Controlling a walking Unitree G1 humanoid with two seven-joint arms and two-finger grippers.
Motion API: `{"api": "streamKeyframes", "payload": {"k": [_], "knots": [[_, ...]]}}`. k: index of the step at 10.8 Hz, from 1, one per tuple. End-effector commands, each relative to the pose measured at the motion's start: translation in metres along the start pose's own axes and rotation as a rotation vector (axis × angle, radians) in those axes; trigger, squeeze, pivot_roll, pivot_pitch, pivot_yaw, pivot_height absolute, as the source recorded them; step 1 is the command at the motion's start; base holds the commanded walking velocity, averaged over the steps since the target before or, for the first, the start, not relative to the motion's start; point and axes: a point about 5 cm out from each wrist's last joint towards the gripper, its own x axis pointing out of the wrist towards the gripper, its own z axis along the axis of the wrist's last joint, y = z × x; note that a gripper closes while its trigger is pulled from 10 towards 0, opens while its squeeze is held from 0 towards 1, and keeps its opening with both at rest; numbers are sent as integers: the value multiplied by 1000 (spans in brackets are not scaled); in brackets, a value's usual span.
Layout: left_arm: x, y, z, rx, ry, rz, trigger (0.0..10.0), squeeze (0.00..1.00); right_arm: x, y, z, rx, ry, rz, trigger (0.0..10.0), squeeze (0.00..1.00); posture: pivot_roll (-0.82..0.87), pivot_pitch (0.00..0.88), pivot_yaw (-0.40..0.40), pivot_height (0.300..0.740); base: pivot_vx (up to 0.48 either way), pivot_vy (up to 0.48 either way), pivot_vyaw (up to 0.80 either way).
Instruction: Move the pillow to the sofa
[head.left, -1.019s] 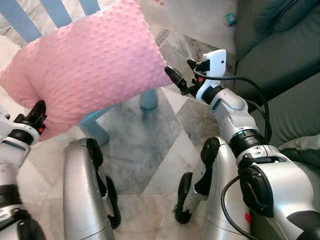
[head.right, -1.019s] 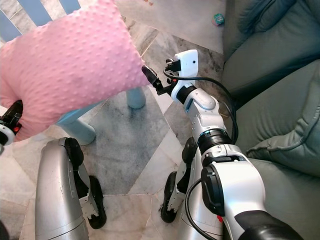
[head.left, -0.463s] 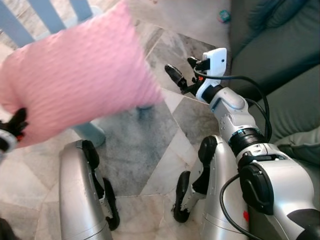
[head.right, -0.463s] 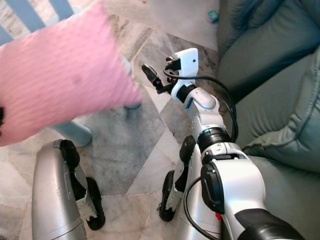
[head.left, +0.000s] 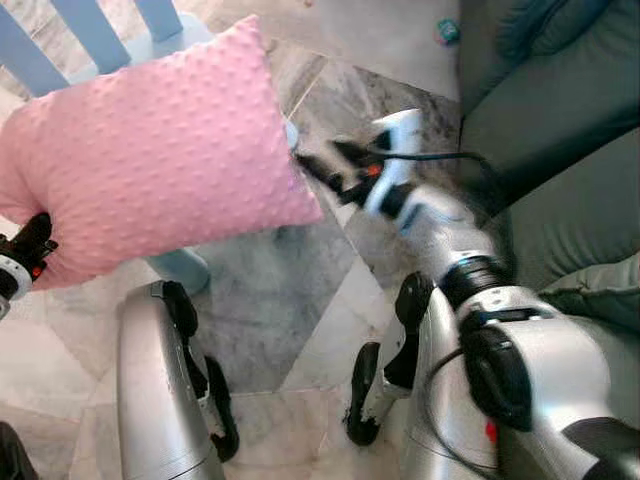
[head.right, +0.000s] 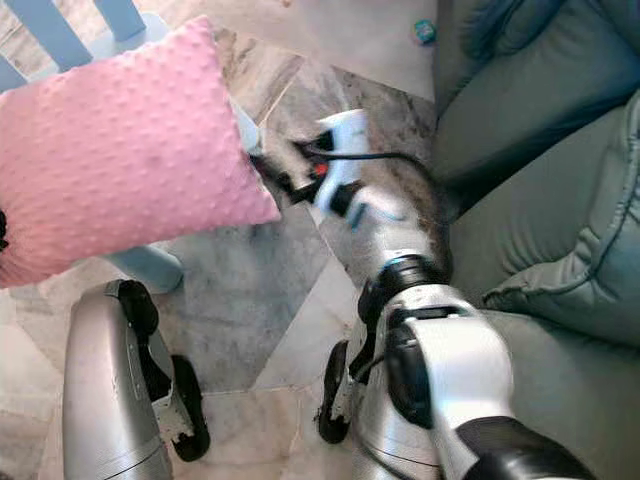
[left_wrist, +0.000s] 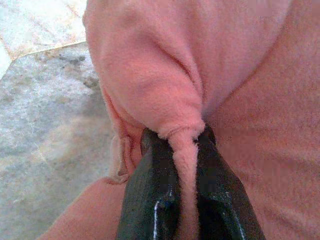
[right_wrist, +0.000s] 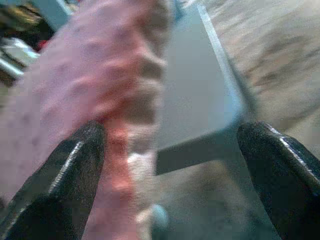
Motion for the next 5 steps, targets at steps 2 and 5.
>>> {"api": "streamKeyframes", "payload": {"k": [2,5], "knots": [[-3,10,-14,-1,49,32,0,0,3,5,3,25,-1,62,10000,0,62,521,-78,413,0,0,0],[-1,8,-16,5,52,24,0,0,-4,-7,7,-86,9,-66,10000,0,61,520,-77,413,0,0,0]]}}
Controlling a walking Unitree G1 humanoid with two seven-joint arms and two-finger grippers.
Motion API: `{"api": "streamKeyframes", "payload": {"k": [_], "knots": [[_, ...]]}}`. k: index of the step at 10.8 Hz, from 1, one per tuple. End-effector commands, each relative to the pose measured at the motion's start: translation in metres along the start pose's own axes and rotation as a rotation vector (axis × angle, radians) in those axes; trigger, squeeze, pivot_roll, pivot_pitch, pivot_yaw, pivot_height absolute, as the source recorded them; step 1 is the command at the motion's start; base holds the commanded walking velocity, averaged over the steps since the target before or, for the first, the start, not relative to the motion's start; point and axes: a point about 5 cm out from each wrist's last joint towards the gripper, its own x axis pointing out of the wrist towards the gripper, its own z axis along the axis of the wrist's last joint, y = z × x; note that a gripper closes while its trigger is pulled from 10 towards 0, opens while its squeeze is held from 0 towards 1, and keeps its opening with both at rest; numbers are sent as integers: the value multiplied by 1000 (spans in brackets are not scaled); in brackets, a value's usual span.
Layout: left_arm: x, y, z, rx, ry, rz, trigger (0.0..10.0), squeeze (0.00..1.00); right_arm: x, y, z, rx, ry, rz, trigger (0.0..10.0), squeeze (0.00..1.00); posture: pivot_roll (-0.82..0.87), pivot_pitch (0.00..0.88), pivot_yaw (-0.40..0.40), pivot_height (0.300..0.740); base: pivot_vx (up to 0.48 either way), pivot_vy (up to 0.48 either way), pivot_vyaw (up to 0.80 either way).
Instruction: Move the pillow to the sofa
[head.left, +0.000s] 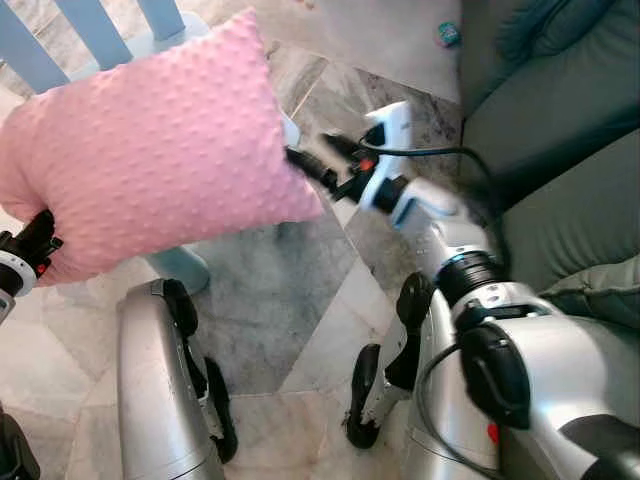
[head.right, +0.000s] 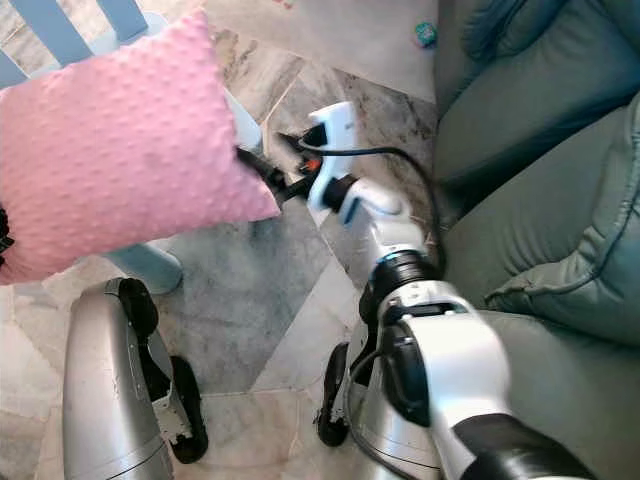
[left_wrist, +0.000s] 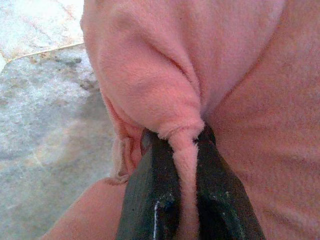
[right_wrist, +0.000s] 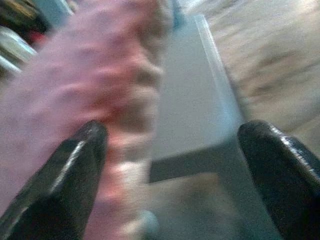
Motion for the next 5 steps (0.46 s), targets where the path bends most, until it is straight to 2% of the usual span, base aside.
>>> {"api": "streamKeyframes", "payload": {"k": [1,2,3,5], "knots": [[-5,11,-15,-3,57,39,0,0,-7,-9,-2,-81,31,-76,10000,0,61,519,-77,413,0,0,0],[-5,11,-15,-2,56,39,0,0,-13,-21,6,-121,14,-175,10000,0,61,519,-77,413,0,0,0],[-4,11,-16,-3,57,38,0,0,-16,-26,12,-101,-21,-201,10000,0,54,519,-77,413,0,0,0],[-3,10,-17,-4,58,34,0,0,-9,-18,16,-41,-73,-129,10000,0,54,517,-76,413,0,0,0]]}}
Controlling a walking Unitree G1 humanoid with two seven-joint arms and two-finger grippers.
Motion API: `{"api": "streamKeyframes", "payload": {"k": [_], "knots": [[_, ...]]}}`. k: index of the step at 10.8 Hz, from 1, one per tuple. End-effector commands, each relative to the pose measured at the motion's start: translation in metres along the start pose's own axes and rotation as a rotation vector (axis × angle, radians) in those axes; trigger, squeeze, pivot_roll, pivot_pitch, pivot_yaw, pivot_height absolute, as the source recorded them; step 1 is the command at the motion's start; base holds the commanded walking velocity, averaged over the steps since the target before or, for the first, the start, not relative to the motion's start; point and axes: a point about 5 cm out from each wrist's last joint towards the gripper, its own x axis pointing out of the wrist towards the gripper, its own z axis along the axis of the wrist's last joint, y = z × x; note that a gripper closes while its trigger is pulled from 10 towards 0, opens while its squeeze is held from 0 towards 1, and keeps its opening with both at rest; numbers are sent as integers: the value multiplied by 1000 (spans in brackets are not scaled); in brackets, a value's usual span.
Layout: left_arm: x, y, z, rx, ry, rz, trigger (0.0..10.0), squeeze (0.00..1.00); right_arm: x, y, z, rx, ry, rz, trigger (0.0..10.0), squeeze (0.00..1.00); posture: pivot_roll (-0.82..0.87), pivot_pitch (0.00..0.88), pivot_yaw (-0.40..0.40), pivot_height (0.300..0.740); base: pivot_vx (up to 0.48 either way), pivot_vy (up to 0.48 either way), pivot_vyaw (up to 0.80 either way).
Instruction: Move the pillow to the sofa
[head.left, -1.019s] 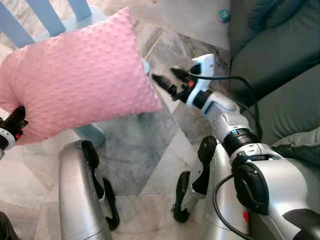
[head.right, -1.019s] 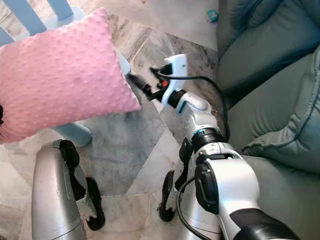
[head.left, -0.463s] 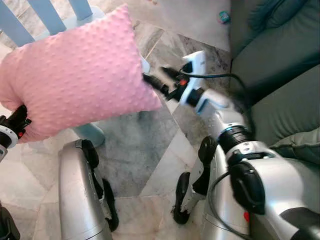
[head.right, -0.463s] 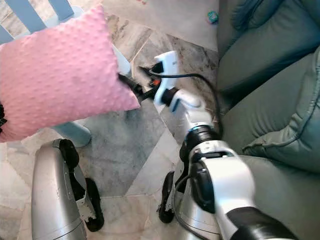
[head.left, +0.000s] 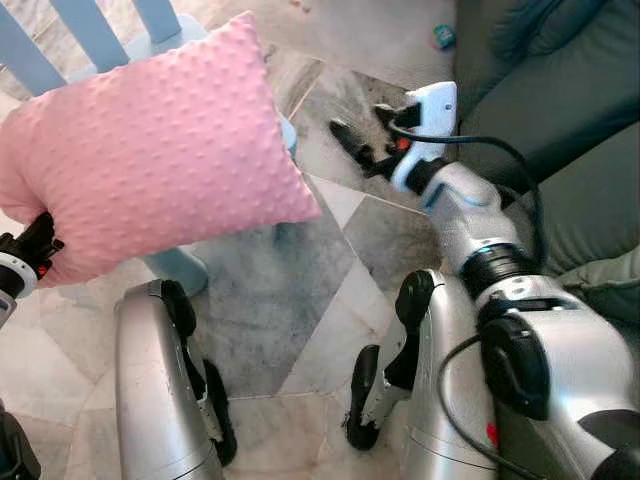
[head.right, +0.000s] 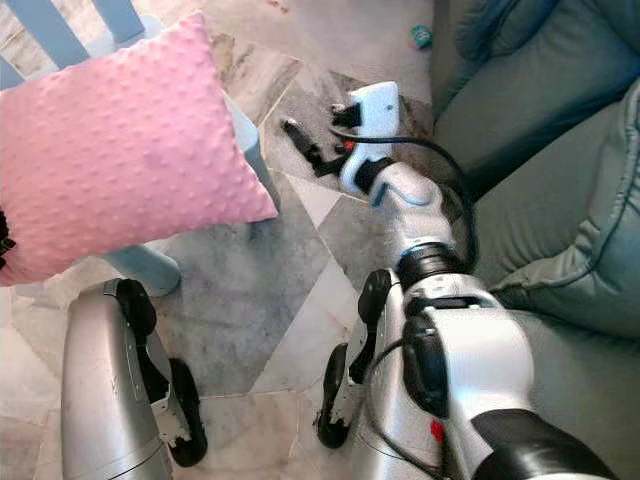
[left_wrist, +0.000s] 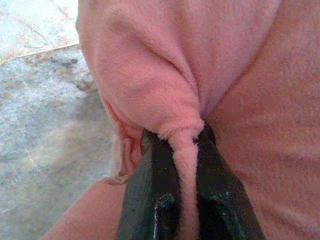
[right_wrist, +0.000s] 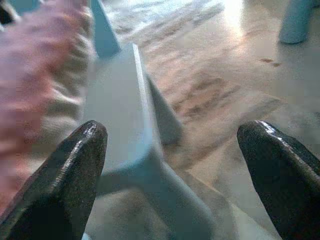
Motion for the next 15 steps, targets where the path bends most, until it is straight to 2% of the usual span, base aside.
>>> {"api": "streamKeyframes", "payload": {"k": [1,3,6,10,11,12,14,15], "knots": [[-3,8,-14,-1,57,33,0,0,4,4,6,65,-37,37,10000,0,55,517,-76,413,0,0,0],[-3,7,-14,-2,56,30,0,0,10,15,10,136,-56,161,10000,0,53,516,-75,413,0,0,0],[-2,6,-15,-4,56,25,0,0,10,29,8,153,-42,323,10000,0,51,516,-76,413,0,0,0],[-1,6,-17,-6,61,22,0,0,9,52,-21,141,33,401,10000,0,50,519,-74,413,0,0,0],[-1,5,-17,-7,63,20,0,0,9,57,-26,88,49,399,10000,0,49,520,-74,413,0,0,0],[0,3,-18,-7,65,14,0,0,13,64,-29,-4,56,365,10000,0,49,519,-72,413,0,0,0],[1,1,-19,-9,68,5,0,0,21,78,-29,-68,52,324,10000,0,45,521,-73,413,0,0,0],[2,0,-20,-11,71,1,0,0,24,86,-30,-55,45,328,10000,0,45,519,-73,413,0,0,0]]}}
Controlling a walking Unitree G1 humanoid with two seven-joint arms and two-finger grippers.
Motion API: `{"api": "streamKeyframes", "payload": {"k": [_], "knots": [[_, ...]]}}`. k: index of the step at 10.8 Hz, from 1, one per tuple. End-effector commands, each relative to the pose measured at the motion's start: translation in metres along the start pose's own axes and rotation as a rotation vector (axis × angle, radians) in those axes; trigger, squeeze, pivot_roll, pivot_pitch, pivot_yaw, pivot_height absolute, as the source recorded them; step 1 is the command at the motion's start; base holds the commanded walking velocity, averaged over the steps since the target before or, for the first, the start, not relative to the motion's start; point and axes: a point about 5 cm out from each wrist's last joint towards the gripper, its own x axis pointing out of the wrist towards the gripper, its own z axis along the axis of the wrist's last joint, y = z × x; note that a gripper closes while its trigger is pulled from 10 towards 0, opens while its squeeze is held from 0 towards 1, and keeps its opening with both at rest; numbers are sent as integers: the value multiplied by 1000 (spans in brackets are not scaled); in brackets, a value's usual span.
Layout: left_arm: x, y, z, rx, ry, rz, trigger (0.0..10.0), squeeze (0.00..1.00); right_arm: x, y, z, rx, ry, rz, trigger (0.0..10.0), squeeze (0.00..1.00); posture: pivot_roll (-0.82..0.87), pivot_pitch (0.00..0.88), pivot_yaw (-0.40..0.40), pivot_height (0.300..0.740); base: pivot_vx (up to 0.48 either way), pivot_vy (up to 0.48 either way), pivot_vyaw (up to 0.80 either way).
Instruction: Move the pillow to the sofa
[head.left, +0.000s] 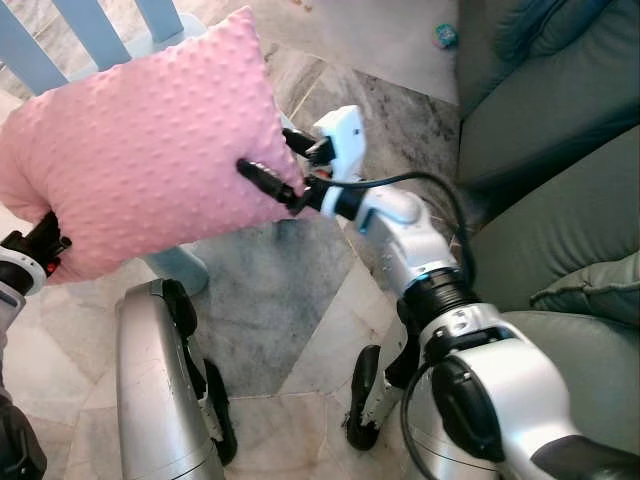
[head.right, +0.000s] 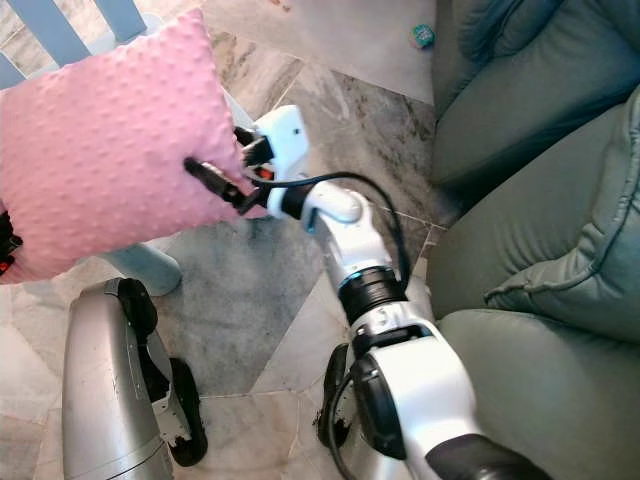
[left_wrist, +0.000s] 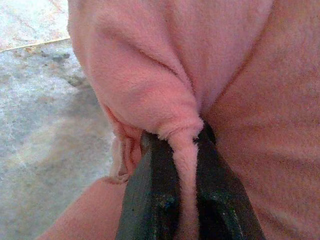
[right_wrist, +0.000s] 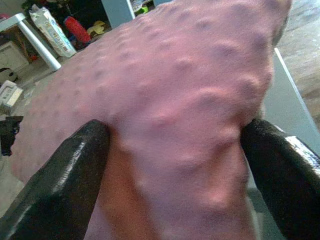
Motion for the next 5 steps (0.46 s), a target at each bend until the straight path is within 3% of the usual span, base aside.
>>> {"api": "streamKeyframes", "payload": {"k": [1,2,3,5], "knots": [[-3,5,-15,5,65,15,0,0,3,9,-6,-8,14,10,10000,0,45,519,-73,413,0,0,0],[-2,5,-16,5,66,14,0,0,6,14,-8,-10,16,18,10000,0,44,519,-74,413,0,0,0],[-2,4,-16,4,66,12,0,0,7,23,-10,12,9,66,0,0,41,518,-76,413,0,0,0],[-1,4,-17,5,65,11,0,0,3,30,-16,42,20,126,0,0,39,518,-75,413,0,0,0]]}}
